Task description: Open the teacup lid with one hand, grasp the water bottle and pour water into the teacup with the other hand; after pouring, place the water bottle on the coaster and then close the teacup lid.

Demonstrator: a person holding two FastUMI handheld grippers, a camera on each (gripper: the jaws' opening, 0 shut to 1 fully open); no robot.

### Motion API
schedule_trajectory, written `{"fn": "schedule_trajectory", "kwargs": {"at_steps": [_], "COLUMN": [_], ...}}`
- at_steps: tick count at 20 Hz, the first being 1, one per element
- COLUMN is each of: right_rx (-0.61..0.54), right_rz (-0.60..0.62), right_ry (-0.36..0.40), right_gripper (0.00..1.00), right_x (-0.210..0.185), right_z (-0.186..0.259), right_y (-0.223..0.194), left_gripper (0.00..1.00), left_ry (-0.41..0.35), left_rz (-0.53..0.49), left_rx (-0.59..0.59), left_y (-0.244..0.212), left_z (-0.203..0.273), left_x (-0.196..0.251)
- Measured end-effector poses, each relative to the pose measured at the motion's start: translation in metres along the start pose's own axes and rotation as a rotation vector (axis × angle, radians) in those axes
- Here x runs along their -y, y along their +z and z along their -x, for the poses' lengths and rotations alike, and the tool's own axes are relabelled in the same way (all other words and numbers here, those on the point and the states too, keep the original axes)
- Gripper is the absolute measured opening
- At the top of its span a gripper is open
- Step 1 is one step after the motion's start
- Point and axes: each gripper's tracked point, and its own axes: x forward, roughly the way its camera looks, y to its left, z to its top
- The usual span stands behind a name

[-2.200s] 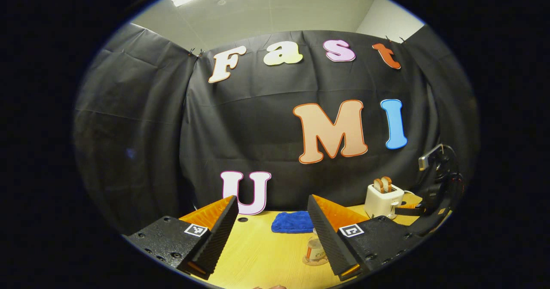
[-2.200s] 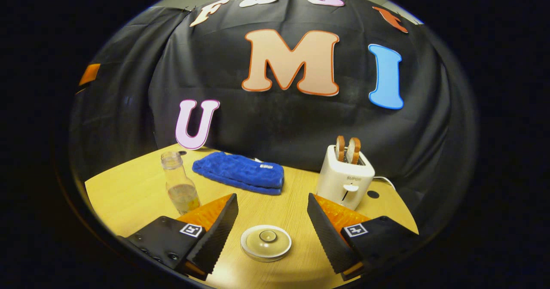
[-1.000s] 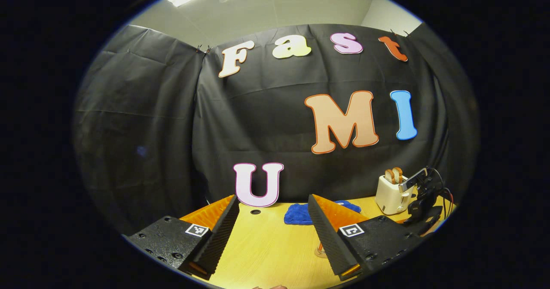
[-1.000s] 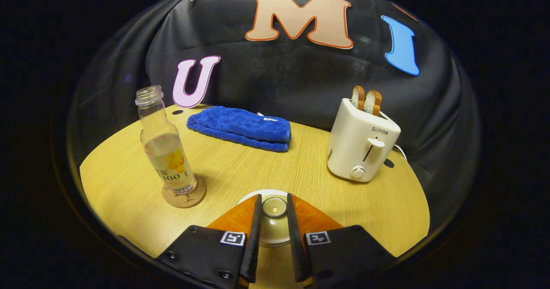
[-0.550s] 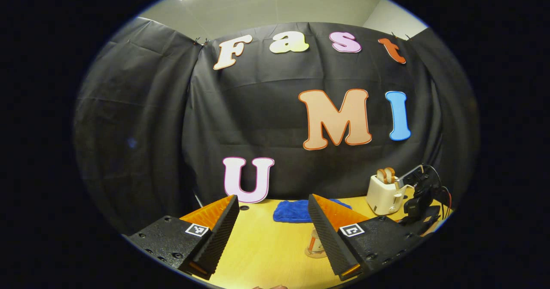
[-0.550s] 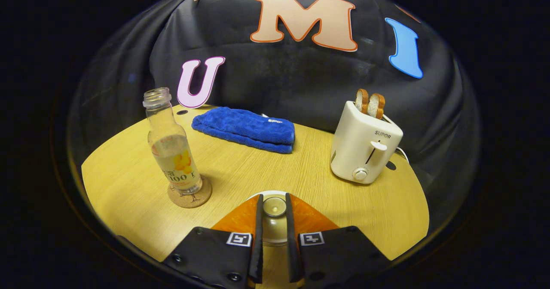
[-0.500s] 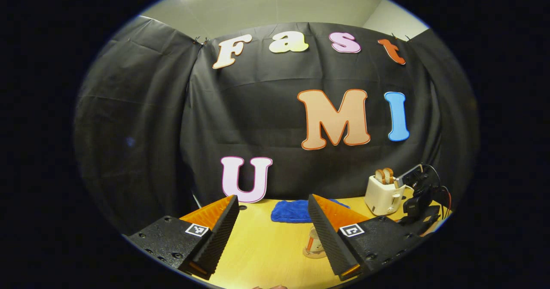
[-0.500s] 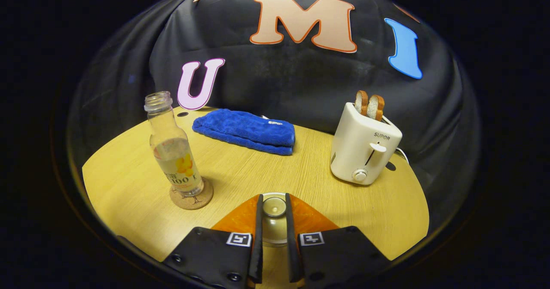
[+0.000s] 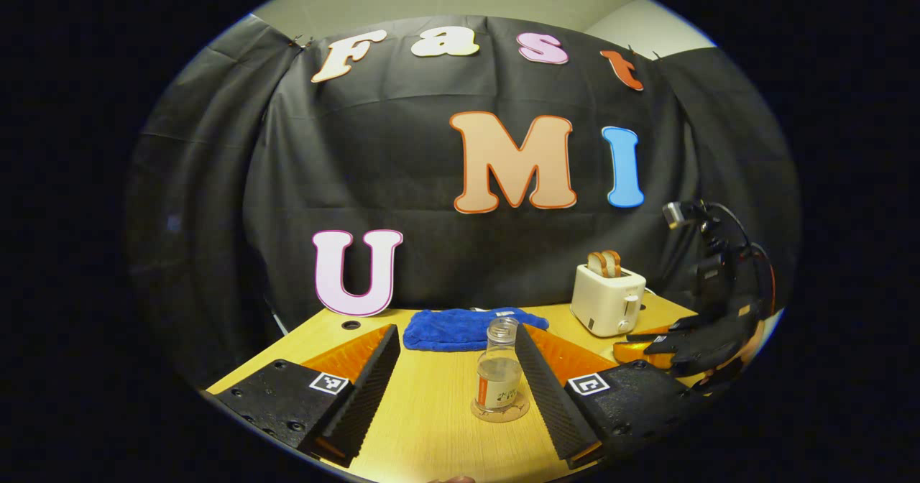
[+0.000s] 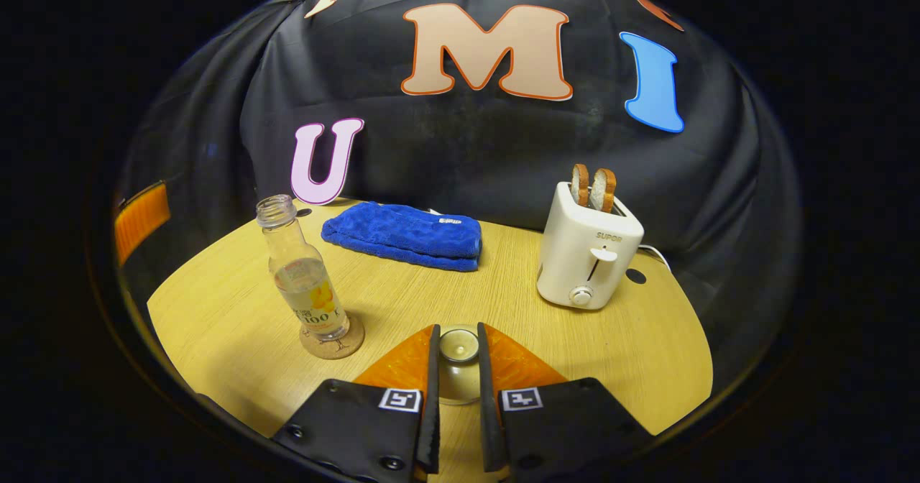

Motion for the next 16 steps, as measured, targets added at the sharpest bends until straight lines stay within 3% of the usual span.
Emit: {"fn": "schedule_trajectory", "kwargs": {"at_steps": [6, 16], "right_rx": [-0.007, -0.006], "right_rz": [-0.058, -0.175], "right_ry": [-0.050, -0.199], "right_gripper": [0.27, 0.27], "right_x": [0.014, 0.059], "right_z": [0.034, 0.074], "right_y": [0.004, -0.007], "left_gripper": [0.95, 0.95], "left_ry": [-0.110, -0.172], "left_rz": [0.003, -0.024], "left_rx": [-0.075, -0.219], "left_y": [-0.056, -0.131], "left_z": [-0.025, -0.063], "left_x": [0.030, 0.040]}}
